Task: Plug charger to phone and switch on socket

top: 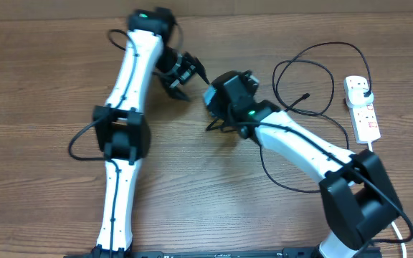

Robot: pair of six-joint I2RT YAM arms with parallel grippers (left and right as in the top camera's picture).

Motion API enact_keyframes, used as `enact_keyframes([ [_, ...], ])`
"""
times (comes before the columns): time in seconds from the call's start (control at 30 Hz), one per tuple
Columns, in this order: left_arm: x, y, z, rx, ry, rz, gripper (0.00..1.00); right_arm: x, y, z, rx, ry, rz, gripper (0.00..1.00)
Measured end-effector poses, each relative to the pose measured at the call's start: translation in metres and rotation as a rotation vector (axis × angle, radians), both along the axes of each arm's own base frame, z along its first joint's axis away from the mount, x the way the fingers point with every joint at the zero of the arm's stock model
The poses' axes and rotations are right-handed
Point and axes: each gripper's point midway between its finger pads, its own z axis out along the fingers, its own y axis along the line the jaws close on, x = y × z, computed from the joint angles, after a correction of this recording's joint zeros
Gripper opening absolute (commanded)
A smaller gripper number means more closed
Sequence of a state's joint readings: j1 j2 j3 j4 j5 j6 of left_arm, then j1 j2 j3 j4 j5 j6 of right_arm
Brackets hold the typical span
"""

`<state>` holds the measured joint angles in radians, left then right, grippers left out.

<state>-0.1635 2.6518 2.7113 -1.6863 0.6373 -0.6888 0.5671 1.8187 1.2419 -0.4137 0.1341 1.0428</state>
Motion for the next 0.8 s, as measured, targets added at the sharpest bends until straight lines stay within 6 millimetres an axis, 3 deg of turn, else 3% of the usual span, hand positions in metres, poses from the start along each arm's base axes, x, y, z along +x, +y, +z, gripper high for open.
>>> enact_keyframes([
  [0.17,0.029,0.065,0.03,-0.005,-0.115,0.12,1.0,0.002,-0.049,0.017,-0.017,0.034,-0.076,0.04],
  [0.27,0.032,0.09,0.057,0.021,-0.186,0.155,1.0,-0.001,-0.062,0.039,0.003,0.015,-0.064,0.04],
  [0.37,0.026,0.101,0.106,0.057,-0.316,0.149,1.0,-0.009,-0.069,0.061,0.021,0.0,-0.031,0.04],
  [0.43,0.014,0.102,0.154,0.077,-0.44,0.13,1.0,-0.015,-0.073,0.075,0.036,-0.015,0.0,0.04],
  [0.57,-0.033,0.097,0.258,0.117,-0.723,0.084,1.0,-0.021,-0.077,0.094,0.061,-0.043,0.052,0.04],
  [0.67,-0.088,0.082,0.322,0.176,-0.918,0.041,1.0,-0.024,-0.075,0.106,0.073,-0.073,0.094,0.04],
  [0.73,-0.124,0.07,0.344,0.217,-0.988,0.015,1.0,-0.025,-0.073,0.112,0.076,-0.095,0.121,0.04],
  [0.8,-0.158,0.059,0.352,0.252,-1.011,-0.002,1.0,-0.026,-0.071,0.116,0.073,-0.109,0.143,0.04],
])
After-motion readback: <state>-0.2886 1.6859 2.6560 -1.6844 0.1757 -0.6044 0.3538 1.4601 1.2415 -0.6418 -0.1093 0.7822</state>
